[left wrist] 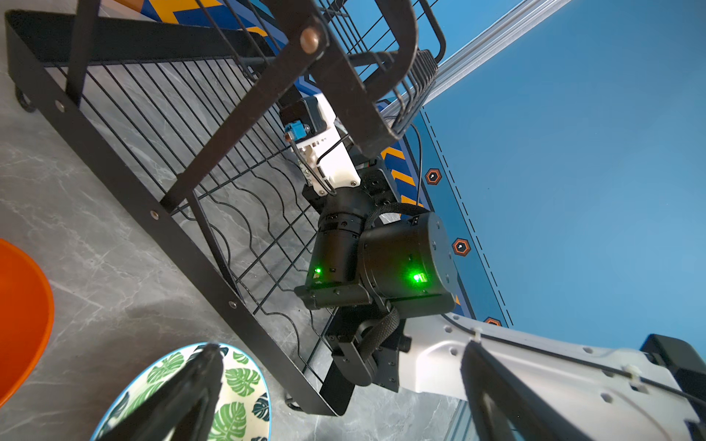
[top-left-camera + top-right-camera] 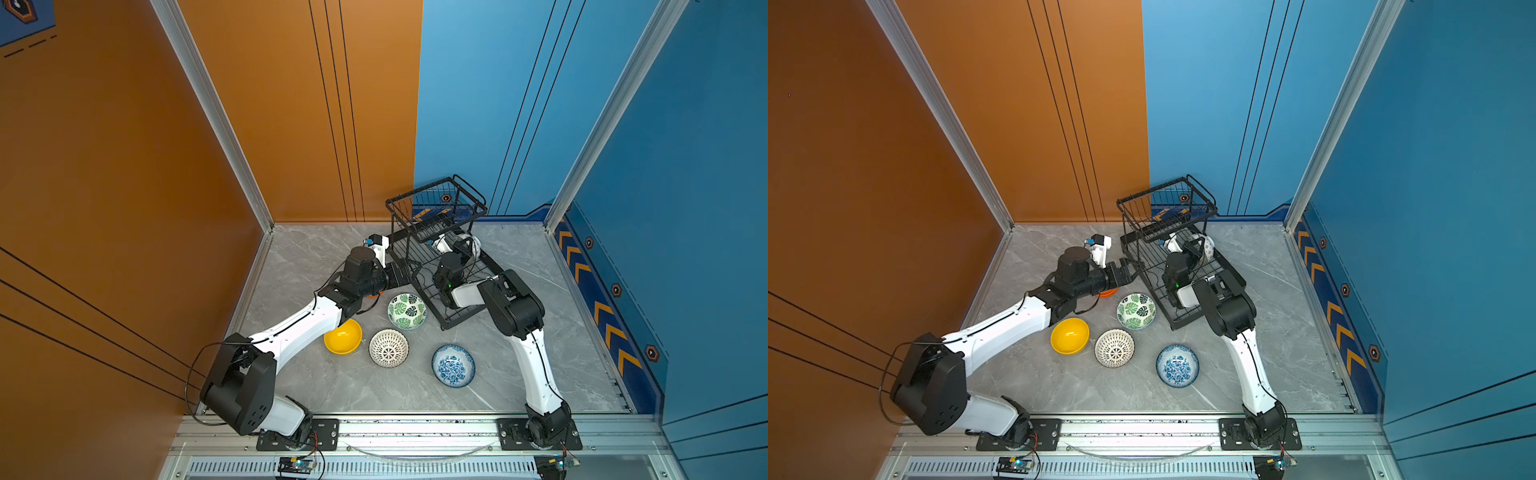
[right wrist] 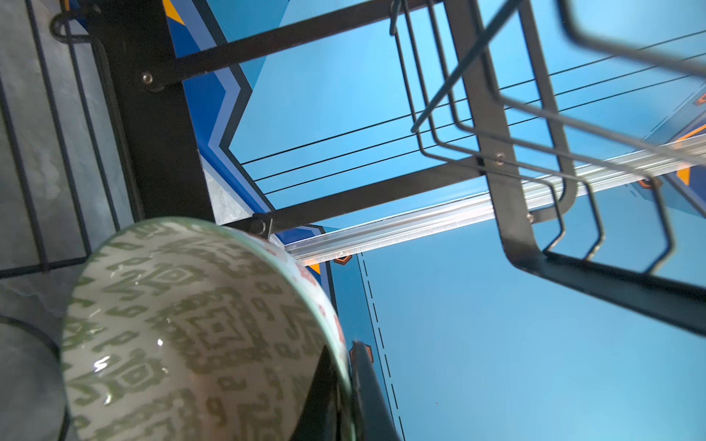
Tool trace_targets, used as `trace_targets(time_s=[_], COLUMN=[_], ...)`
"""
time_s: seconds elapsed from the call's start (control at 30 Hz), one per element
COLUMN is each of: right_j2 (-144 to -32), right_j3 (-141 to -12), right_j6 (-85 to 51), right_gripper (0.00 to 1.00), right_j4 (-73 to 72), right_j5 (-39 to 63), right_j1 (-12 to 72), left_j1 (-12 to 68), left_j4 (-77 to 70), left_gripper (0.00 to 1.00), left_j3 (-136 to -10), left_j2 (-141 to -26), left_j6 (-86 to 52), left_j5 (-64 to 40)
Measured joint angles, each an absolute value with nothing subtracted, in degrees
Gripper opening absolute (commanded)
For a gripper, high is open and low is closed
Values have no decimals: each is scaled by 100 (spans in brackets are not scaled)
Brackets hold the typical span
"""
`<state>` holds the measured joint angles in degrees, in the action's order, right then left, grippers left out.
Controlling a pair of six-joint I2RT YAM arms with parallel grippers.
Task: Load bowls into a dish rack
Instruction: Place the bowl in the dish rack.
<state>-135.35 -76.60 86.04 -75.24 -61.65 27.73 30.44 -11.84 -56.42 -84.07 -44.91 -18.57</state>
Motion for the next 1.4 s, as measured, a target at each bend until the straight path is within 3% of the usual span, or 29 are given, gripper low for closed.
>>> trace_targets(time_s=[0.7,1.4], right_j2=[-13935,-14361], right_j3=[-8134,-8600], right_j6=[9430,9452], right_gripper=[0,0], right_j4=[-8005,-8066], right_j5=[-7087,-7054], right_j1=[2917,2939], left_j1=[3227,3232], left_j4=[-1011,-945], left_gripper=[98,98], left_j3=[-5872,-6014], left_j2=[-8554,-8713], left_j6=[-4484,-4484], left_j5=[-1916,-1918])
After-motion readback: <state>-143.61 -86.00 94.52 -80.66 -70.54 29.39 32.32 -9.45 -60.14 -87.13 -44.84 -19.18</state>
